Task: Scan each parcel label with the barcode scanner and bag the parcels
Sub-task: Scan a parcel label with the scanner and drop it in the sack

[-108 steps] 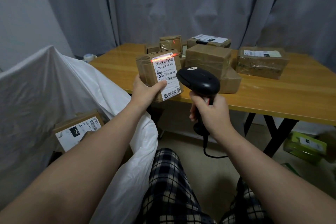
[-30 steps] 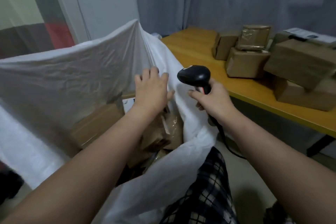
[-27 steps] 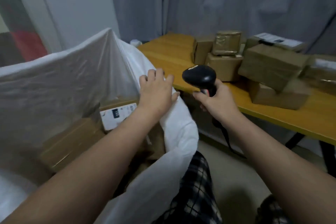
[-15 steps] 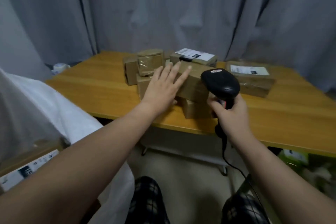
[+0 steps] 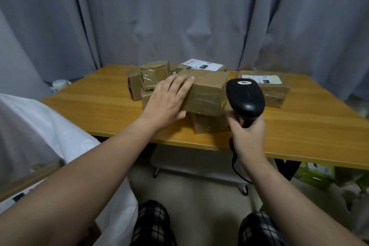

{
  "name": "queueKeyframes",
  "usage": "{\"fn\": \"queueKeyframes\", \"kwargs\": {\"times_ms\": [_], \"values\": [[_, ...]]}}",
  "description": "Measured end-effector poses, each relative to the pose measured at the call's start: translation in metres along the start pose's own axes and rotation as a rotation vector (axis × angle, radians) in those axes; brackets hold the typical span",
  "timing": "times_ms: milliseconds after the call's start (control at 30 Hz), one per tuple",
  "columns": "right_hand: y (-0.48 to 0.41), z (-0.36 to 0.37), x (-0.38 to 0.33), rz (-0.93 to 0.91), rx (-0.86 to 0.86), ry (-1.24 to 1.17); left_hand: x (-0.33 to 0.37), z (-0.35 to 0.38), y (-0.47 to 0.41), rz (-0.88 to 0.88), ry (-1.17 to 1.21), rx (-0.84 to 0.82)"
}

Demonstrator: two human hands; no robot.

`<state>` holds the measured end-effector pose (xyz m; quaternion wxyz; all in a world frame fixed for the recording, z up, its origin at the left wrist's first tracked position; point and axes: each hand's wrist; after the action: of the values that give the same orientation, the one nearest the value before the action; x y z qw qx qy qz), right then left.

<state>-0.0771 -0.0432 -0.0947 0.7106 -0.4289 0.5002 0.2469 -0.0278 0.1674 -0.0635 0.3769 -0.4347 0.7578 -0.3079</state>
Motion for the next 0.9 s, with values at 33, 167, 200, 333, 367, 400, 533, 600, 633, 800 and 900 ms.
{"fn": "queueKeyframes", "kwargs": {"times_ms": [33, 167, 200, 333, 367, 400, 533, 600, 633, 800, 900], "values": [[0.001, -0.001, -0.001, -0.011, -0.003, 0.001, 0.0, -0.007, 0.001, -0.004, 0.007, 0.022], [0.008, -0.007, -0.012, 0.001, -0.033, -0.049, 0.002, -0.038, 0.009, -0.152, 0.179, 0.005], [0.01, -0.008, -0.016, 0.014, -0.046, -0.068, 0.006, -0.048, 0.01, -0.261, 0.279, -0.032], [0.017, -0.009, -0.026, 0.032, -0.115, -0.142, 0.023, -0.073, 0.023, -0.766, 0.674, -0.068], [0.02, -0.008, -0.027, 0.038, -0.143, -0.154, 0.027, -0.077, 0.028, -0.866, 0.755, -0.038], [0.022, -0.007, -0.027, 0.047, -0.169, -0.169, 0.03, -0.08, 0.033, -0.952, 0.834, -0.014], [0.035, -0.004, -0.029, 0.076, -0.251, -0.204, 0.043, -0.086, 0.054, -1.212, 1.076, 0.026], [0.039, -0.002, -0.028, 0.084, -0.272, -0.196, 0.046, -0.087, 0.062, -1.309, 1.159, 0.034], [0.04, -0.002, -0.028, 0.078, -0.275, -0.178, 0.046, -0.087, 0.065, -1.338, 1.183, 0.024], [0.037, -0.003, -0.029, 0.087, -0.285, -0.158, 0.042, -0.087, 0.075, -1.426, 1.249, -0.003], [0.039, -0.001, -0.028, 0.105, -0.34, -0.15, 0.047, -0.084, 0.076, -1.465, 1.307, -0.041]]}}
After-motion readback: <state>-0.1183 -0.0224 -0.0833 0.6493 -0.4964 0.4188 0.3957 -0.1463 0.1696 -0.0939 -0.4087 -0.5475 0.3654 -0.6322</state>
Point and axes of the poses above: each hand's wrist, its own y-axis away from the middle knuckle, its own z-axis out of the palm, x = y × z, and after that the axes turned 14 degrees about x, right-handed
